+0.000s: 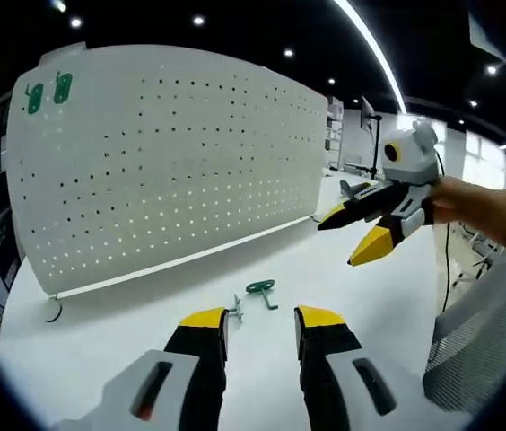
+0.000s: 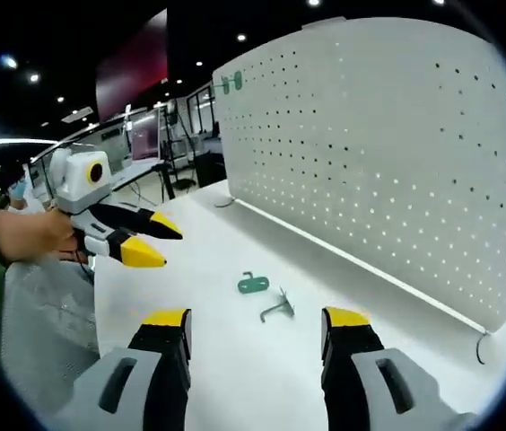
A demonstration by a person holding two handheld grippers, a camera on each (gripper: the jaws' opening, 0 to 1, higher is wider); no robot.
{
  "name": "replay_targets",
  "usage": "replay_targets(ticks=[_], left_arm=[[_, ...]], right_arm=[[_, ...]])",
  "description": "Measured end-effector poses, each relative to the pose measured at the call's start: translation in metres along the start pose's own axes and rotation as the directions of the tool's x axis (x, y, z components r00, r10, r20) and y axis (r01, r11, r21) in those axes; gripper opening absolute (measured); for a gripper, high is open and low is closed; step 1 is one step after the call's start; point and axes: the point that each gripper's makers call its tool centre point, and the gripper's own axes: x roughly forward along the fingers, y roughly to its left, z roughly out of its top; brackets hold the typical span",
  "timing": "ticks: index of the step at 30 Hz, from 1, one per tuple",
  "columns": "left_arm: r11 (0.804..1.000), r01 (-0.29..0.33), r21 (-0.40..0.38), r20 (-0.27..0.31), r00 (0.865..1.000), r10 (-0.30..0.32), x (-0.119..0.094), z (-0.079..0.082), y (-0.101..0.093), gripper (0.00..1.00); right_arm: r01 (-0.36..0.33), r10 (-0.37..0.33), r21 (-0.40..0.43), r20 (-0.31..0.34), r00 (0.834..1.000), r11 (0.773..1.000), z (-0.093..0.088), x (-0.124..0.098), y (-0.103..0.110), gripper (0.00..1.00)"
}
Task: Insert the hook assembly into the mounting plate slot until the hook locks in place.
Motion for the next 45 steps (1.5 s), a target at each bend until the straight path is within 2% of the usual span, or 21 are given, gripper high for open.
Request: replay_targets(ticks=[7, 17, 21, 27, 45], left_arm=[[1.0, 0.013, 0.002, -0.011, 1.0, -0.013, 0.001, -0.003, -0.002, 0.3], [1.0, 0.026, 0.005, -0.026, 0.999, -0.026, 0.003, -0.007, -0.005, 0.28], [1.0, 0.028, 0.002, -0.027, 0.999, -0.028, 0.003, -0.007, -0.006, 0.27], [0.999, 0.039, -0.008, -0.026, 0.999, -0.039, 0.004, -0.007, -0.007, 0.25], [0.998, 0.059, -0.013, -0.039, 0.997, -0.059, 0.005, -0.01, -0.01, 0.22]], right_arm=[[0.007, -0.007, 0.01, -0.028, 1.0, 1.0, -0.011, 0.019, -0.014, 0.5], [0.038, -0.041, -0.032, -0.084, 0.996, 0.999, -0.033, 0.046, -0.031, 0.39], [0.04, -0.041, -0.016, -0.088, 0.995, 0.999, -0.037, 0.055, -0.035, 0.36], [0.039, -0.044, -0.043, -0.11, 0.993, 0.998, -0.043, 0.067, -0.035, 0.28], [0.06, -0.064, -0.044, -0.102, 0.993, 0.997, -0.047, 0.086, -0.041, 0.14]])
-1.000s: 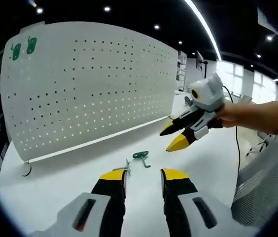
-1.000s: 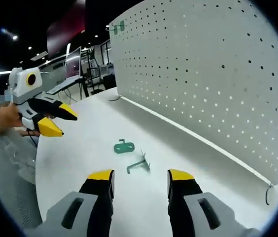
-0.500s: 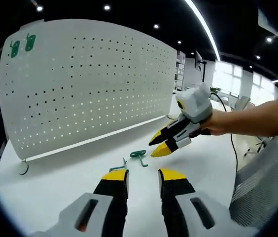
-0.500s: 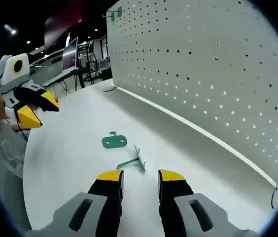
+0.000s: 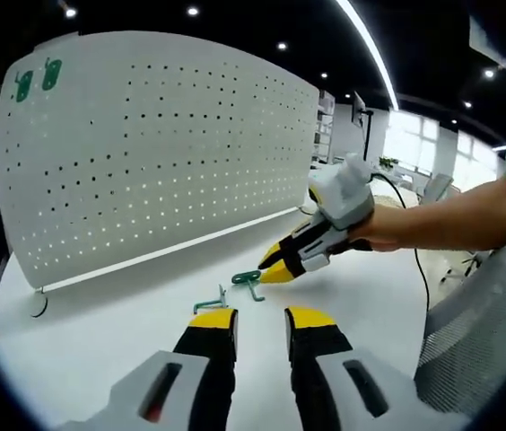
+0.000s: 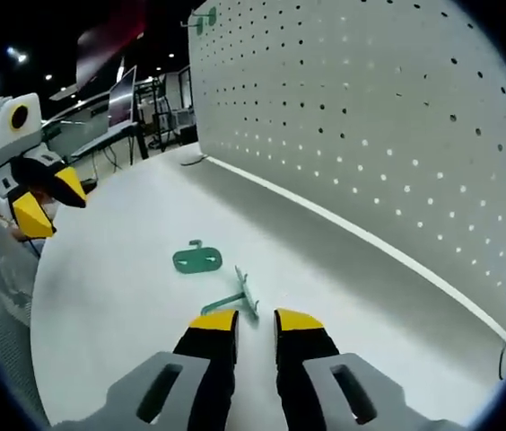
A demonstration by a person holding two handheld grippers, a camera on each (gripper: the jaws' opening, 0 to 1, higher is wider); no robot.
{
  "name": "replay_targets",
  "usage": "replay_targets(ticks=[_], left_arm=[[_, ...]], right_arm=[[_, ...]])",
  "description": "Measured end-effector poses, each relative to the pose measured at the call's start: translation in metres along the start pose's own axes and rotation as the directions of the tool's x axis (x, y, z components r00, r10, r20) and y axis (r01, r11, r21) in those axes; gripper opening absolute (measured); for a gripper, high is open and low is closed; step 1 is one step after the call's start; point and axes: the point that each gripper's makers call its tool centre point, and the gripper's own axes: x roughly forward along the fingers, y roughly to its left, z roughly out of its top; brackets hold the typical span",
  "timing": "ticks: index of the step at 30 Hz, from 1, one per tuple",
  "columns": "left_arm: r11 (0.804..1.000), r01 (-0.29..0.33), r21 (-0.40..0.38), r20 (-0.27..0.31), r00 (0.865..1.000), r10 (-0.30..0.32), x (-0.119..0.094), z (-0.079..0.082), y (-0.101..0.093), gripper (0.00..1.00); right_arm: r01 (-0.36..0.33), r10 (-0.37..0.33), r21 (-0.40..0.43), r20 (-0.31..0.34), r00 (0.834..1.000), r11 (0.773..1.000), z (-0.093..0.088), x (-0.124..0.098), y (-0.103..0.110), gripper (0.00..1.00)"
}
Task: Insert the hook assembly into the mounting plate slot until the hook locks in place.
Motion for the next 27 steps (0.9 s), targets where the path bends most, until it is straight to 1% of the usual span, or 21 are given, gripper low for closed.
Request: replay_targets(ticks=[4, 10, 17, 20, 27], left_arm=[[1.0, 0.002, -0.004, 0.002, 1.0, -0.002, -0.0005, 0.0004, 0.0003, 0.21], [1.0, 0.002, -0.01, 0.002, 1.0, -0.002, -0.0004, 0.0, 0.0009, 0.2], [1.0, 0.008, -0.014, -0.003, 1.0, -0.008, 0.0008, -0.0016, 0.0004, 0.19], [1.0, 0.009, -0.013, -0.006, 1.0, -0.01, 0.0012, -0.0025, 0.0001, 0.18], [1.0, 0.012, -0.019, -0.011, 1.0, -0.012, 0.002, -0.0048, -0.0005, 0.18]], right_arm=[[-0.002, 0.002, 0.005, -0.002, 1.0, 1.0, -0.0015, 0.004, 0.0005, 0.13], [-0.002, 0.002, -0.034, -0.009, 1.0, 0.999, -0.0058, 0.008, 0.0022, 0.09], [-0.002, 0.003, -0.015, 0.043, 0.999, 1.0, -0.0037, 0.0094, 0.001, 0.07], [0.0, 0.0, -0.003, 0.059, 0.998, 1.0, -0.0035, 0.0093, 0.0003, 0.04], [-0.002, 0.001, 0.011, 0.094, 0.996, 1.0, -0.0036, 0.0083, 0.0002, 0.02]])
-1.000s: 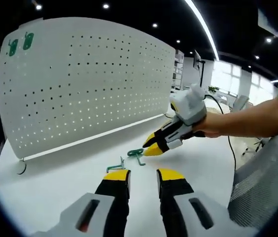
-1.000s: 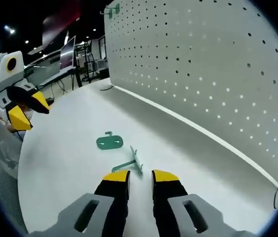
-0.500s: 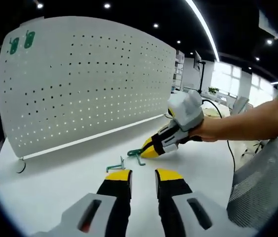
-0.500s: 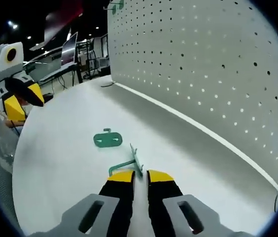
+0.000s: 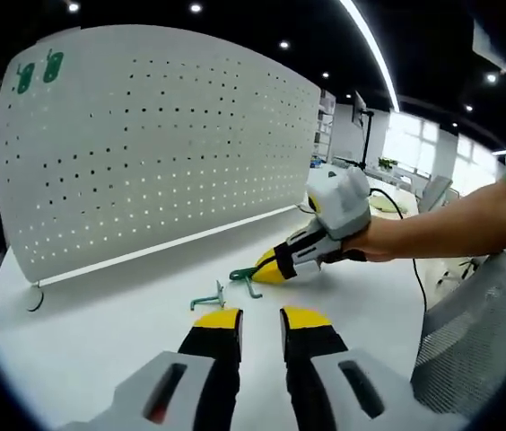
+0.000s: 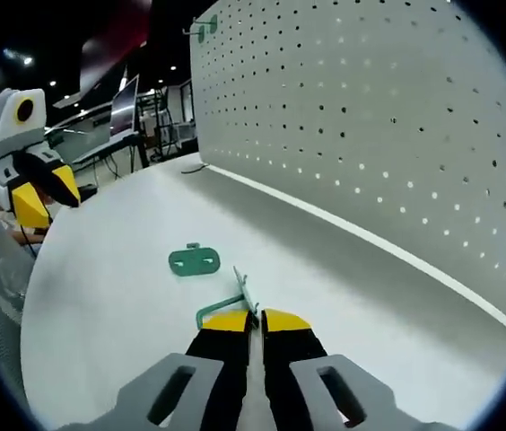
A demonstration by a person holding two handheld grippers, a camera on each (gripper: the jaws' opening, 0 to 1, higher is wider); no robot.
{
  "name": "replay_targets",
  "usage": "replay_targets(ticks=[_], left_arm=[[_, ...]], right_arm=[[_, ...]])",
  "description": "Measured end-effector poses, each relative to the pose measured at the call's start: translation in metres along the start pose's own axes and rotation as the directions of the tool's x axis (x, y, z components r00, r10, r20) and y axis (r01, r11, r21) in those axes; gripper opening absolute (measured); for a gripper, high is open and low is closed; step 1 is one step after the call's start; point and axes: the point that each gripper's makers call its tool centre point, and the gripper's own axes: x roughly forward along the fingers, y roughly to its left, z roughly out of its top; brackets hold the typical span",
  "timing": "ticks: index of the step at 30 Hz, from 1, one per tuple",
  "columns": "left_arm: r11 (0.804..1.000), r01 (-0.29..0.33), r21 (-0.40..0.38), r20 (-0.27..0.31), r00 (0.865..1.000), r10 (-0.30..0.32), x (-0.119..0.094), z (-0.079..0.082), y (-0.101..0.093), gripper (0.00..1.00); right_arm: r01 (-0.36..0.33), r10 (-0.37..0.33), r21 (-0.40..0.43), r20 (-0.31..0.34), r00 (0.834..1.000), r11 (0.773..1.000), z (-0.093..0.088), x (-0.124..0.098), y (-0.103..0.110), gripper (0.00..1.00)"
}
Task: Insert the hook assembly into the mounting plate slot until the hook locks in place.
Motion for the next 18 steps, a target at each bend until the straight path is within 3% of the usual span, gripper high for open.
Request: replay_targets(ticks=[18], left_arm=[[1.0, 0.001, -0.012, 0.008, 1.0, -0.001, -0.0014, 0.0019, 0.0, 0.16]], right_arm=[[-0.003, 0.002, 0.032, 0.027, 1.0, 0.999, 0.0003, -0.0027, 0.0013, 0.0]])
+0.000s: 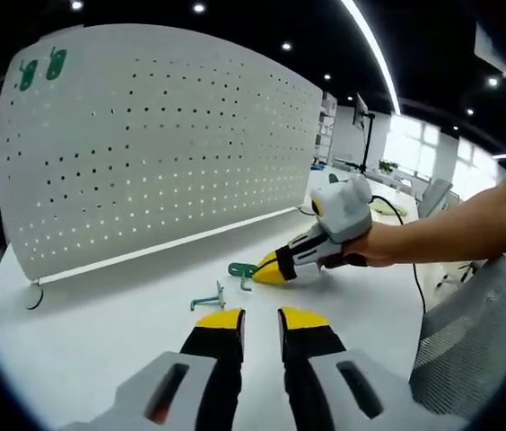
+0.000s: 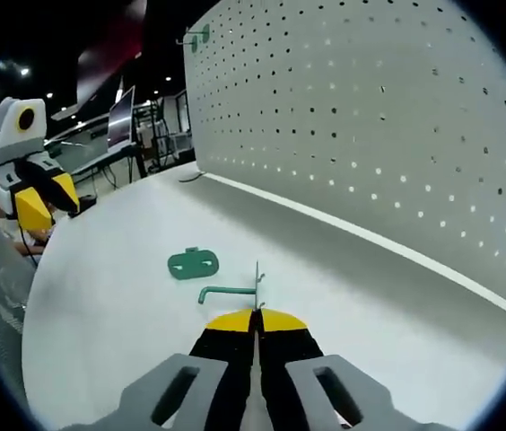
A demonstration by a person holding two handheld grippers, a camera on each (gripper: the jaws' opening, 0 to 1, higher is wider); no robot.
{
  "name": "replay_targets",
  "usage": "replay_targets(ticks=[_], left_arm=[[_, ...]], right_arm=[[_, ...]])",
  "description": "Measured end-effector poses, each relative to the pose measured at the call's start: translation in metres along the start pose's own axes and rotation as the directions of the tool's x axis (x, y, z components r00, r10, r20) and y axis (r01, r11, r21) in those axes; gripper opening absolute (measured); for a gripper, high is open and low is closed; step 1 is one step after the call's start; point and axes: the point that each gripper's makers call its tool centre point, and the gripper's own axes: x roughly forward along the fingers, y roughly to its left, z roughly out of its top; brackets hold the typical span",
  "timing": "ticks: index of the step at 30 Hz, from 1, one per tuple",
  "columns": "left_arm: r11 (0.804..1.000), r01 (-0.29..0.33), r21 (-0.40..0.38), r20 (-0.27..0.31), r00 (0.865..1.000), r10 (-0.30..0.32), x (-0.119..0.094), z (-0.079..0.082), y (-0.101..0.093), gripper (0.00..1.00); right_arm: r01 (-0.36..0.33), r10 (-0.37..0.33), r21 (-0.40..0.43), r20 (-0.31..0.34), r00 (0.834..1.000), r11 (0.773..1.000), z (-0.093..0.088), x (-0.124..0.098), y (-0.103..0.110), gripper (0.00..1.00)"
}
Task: Insert the hook assembly into the mounting plate slot until the hook locks in place.
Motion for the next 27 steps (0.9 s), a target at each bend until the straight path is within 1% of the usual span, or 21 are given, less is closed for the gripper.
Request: replay_targets(ticks=[9, 13, 24, 27], left_arm=[[1.0, 0.002, 0.0, 0.004, 1.0, -0.002, -0.0009, 0.0022, -0.0012, 0.15], [1.0, 0.004, 0.0, 0.006, 1.0, -0.004, -0.0011, 0.003, -0.0017, 0.15], [1.0, 0.01, 0.0, 0.003, 1.0, -0.01, -0.0002, 0.0028, -0.0028, 0.15], [1.0, 0.009, -0.002, 0.003, 1.0, -0.009, -0.0003, 0.0027, -0.0017, 0.15]], right_arm=[[0.006, -0.006, 0.009, -0.009, 1.0, 1.0, 0.0001, -0.0008, 0.0, 0.0], [0.015, -0.015, 0.023, -0.002, 1.0, 1.0, 0.0007, -0.0008, -0.0001, 0.0], [0.016, -0.016, -0.019, -0.004, 1.0, 1.0, 0.0021, 0.0038, 0.0029, 0.05], [0.022, -0.022, -0.029, -0.004, 1.0, 0.999, 0.0026, 0.0048, 0.0021, 0.05]])
